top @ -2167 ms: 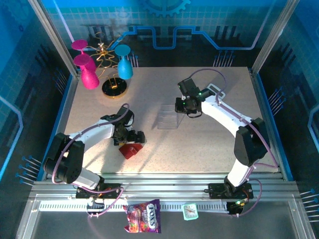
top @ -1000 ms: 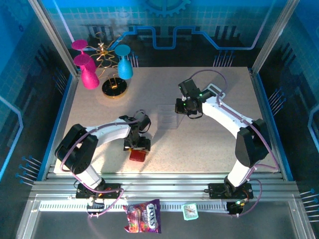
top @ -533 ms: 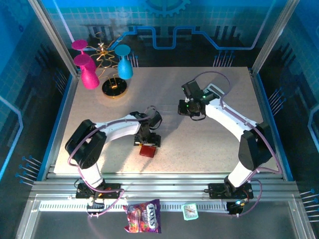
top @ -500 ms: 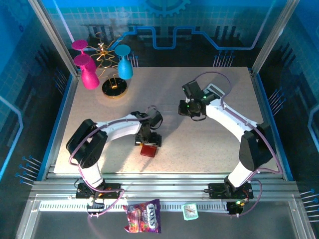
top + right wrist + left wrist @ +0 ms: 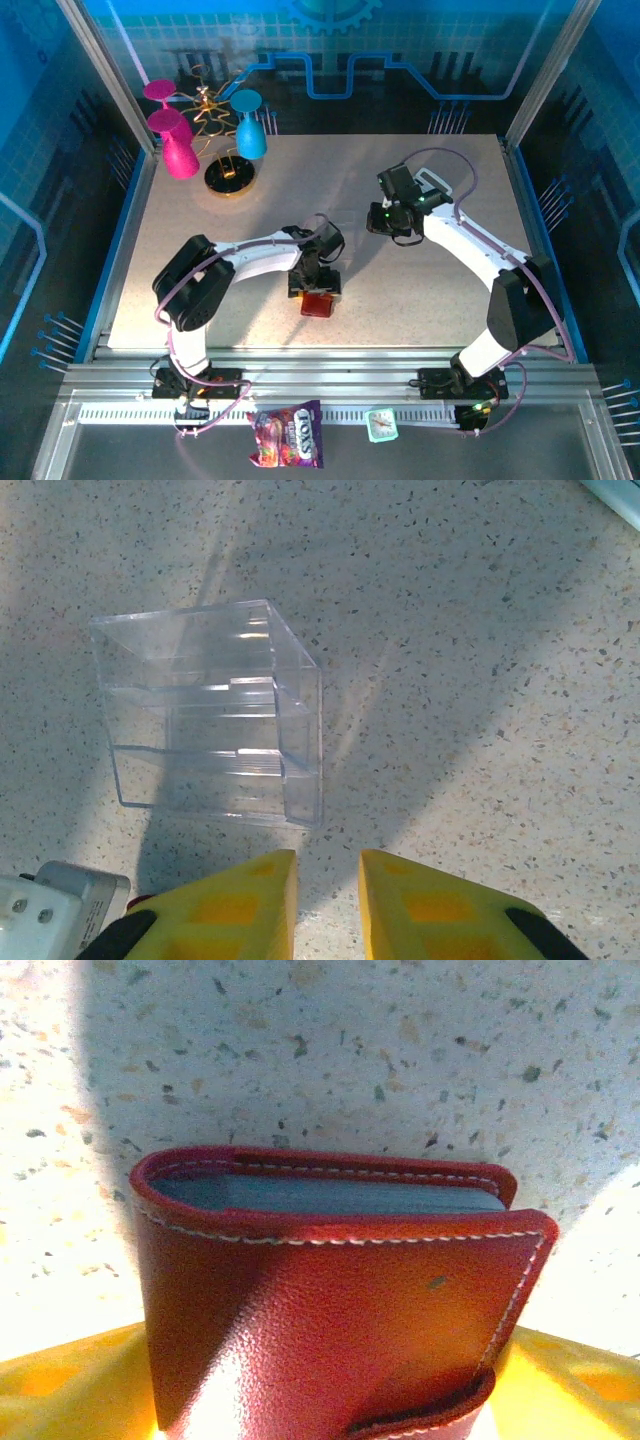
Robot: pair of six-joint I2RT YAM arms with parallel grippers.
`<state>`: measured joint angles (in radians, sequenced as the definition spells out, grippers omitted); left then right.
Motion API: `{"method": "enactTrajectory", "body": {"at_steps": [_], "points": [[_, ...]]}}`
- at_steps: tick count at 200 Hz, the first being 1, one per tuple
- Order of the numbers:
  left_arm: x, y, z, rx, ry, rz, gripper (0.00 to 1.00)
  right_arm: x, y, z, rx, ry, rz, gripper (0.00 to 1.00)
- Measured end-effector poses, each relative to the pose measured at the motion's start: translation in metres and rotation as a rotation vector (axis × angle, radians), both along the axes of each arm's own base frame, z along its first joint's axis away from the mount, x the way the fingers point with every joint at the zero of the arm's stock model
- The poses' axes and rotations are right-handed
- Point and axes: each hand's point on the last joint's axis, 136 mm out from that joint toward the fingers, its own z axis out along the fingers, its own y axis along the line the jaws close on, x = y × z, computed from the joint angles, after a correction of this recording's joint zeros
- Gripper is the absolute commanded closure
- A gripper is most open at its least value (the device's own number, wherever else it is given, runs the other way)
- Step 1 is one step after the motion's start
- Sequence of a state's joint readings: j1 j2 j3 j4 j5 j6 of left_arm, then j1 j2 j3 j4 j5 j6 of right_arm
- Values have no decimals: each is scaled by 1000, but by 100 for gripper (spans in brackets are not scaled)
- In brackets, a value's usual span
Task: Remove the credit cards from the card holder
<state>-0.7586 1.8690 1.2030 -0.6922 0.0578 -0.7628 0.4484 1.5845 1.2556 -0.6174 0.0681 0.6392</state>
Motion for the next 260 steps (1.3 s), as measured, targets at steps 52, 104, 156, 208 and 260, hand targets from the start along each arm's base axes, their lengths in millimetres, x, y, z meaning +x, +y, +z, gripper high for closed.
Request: {"method": "enactTrajectory", "body": {"at_steps": [52, 104, 156, 208, 260], "points": [[3, -5, 1, -14, 5, 51, 16, -4, -2, -7, 1, 14, 5, 75], [6, -10, 3, -42, 3, 85, 10, -7, 0, -9, 10, 26, 11, 73], [23, -16, 25, -184, -30, 132, 20, -19, 6, -6, 12, 24, 40, 73], [40, 2, 51, -287, -96, 183, 15, -38, 19, 1, 7, 14, 91, 72], [41, 13, 95, -365, -252, 149, 15, -63, 28, -11, -20, 50, 128, 73]]}}
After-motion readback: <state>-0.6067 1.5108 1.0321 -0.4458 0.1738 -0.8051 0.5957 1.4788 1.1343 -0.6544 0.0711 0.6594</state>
